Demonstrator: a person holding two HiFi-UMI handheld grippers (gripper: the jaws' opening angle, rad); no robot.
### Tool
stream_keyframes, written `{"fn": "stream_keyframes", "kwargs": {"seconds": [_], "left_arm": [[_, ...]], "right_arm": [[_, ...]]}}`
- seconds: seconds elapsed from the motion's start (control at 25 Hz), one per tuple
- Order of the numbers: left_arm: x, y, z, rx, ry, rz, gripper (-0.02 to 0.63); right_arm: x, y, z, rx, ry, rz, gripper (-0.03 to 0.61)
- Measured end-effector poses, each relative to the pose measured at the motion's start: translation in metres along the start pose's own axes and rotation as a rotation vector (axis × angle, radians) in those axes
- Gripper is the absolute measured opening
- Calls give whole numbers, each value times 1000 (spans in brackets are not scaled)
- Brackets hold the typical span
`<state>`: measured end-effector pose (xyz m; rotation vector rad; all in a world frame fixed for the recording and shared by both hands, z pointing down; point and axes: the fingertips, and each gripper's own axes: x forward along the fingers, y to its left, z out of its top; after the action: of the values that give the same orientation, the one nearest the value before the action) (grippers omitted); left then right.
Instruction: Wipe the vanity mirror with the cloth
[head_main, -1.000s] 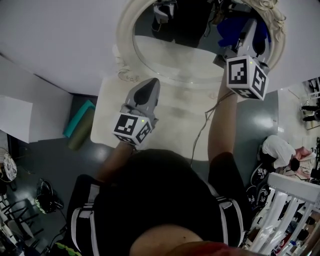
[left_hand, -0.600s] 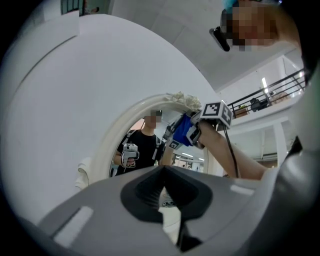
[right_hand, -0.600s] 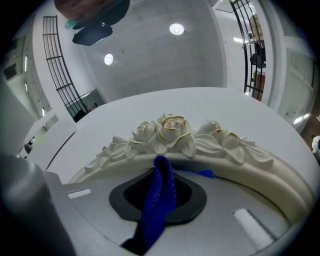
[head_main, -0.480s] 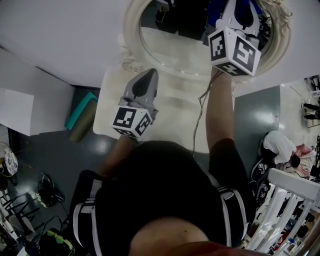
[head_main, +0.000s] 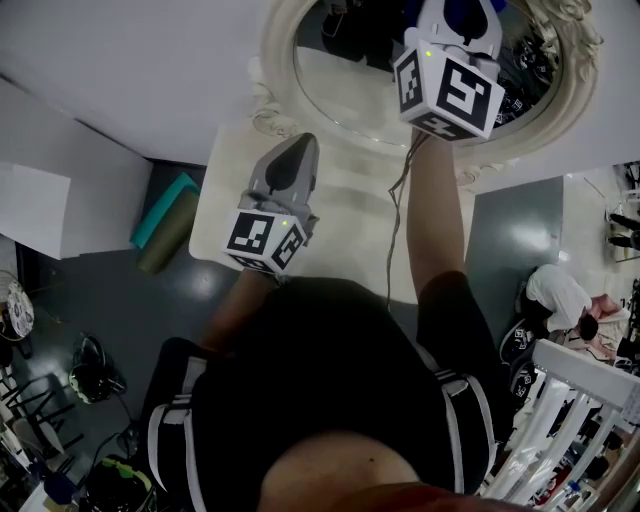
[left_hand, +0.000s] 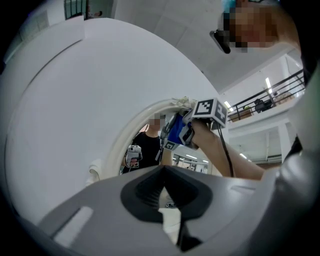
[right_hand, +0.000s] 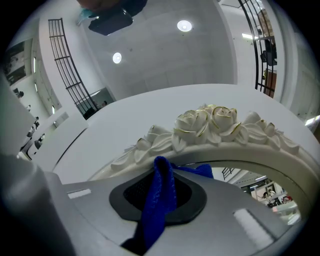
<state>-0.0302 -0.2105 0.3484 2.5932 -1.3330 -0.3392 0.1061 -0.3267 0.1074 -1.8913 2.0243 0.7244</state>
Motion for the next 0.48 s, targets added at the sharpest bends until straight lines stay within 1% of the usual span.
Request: {"fn": "stream_keyframes", "kwargs": {"seconds": [0.32, 0.48], "left_arm": [[-7, 10, 1, -2, 0, 18, 9], [-10, 14, 0, -3, 4, 27, 9]], "right_arm": [[2, 40, -14, -9, 10, 41, 37], [0, 63, -29, -33, 29, 70, 36]]}}
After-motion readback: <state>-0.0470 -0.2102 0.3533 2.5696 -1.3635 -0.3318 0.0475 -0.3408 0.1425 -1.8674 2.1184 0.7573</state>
